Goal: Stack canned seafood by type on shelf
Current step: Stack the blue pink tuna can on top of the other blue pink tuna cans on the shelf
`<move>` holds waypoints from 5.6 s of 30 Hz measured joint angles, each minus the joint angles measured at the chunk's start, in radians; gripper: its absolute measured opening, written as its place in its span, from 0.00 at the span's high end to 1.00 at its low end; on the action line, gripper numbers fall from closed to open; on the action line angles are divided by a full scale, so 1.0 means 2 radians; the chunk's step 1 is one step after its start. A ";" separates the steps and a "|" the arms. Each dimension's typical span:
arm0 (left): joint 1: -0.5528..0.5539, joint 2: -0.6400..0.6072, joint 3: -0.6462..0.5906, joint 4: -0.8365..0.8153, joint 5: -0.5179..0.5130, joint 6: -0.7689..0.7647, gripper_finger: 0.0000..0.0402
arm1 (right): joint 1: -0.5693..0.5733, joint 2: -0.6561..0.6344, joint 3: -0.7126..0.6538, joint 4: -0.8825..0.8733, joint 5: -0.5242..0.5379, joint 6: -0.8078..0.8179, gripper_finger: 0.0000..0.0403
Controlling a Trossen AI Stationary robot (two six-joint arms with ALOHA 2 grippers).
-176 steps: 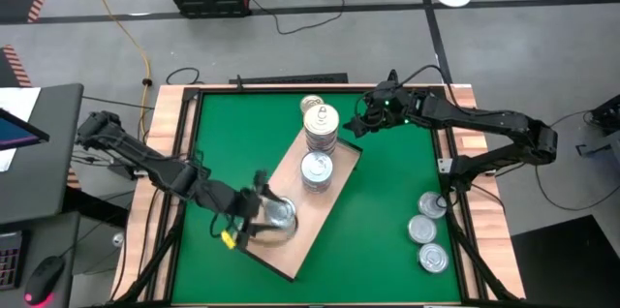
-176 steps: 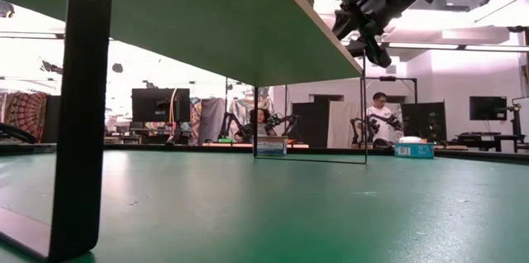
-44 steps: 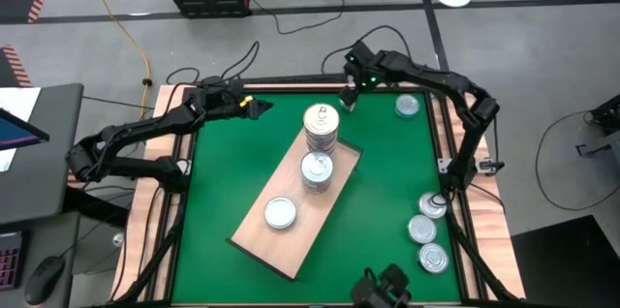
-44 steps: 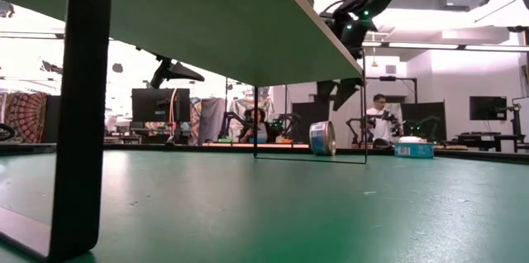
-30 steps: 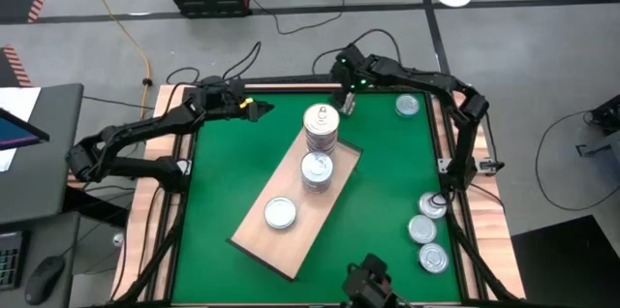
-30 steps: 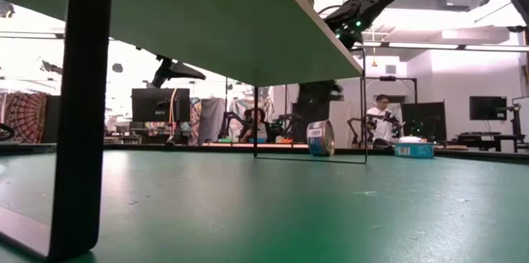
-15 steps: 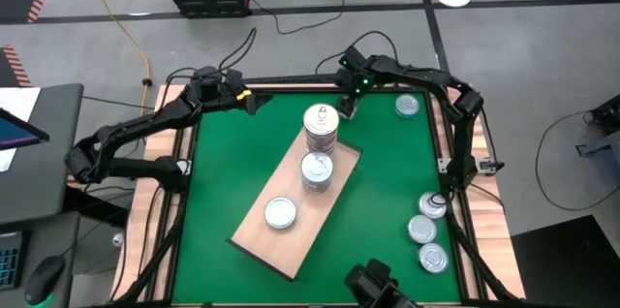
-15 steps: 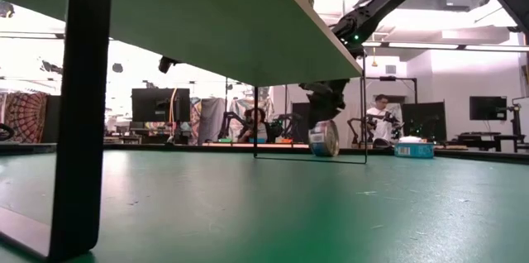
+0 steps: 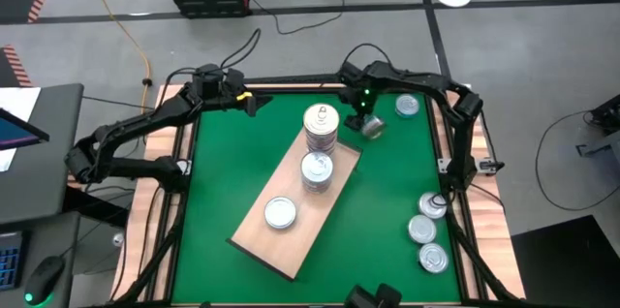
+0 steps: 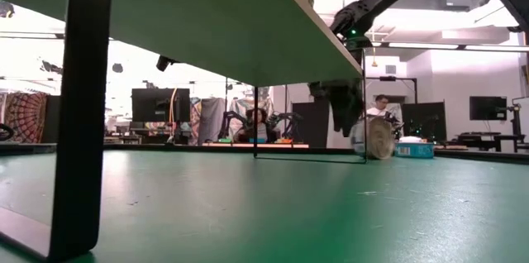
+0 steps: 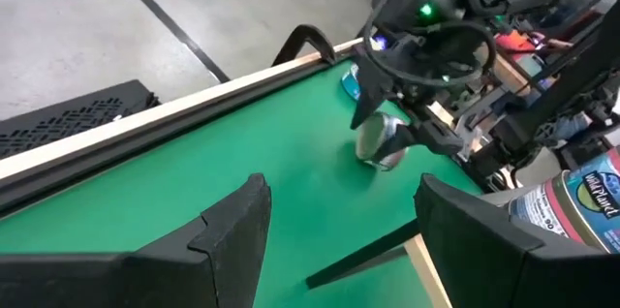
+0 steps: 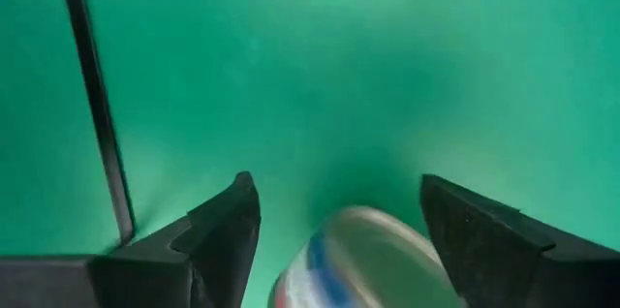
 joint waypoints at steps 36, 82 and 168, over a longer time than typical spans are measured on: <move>-0.001 0.000 0.000 0.000 0.046 0.036 0.39 | -0.025 -0.090 0.000 -0.124 0.126 -0.400 0.07; -0.001 0.000 0.000 0.004 0.046 0.037 0.39 | -0.056 -0.083 0.103 -0.227 0.022 -0.316 0.44; -0.001 0.000 0.000 0.053 0.042 0.000 0.39 | 0.052 -0.069 0.336 -0.003 -0.440 0.423 0.26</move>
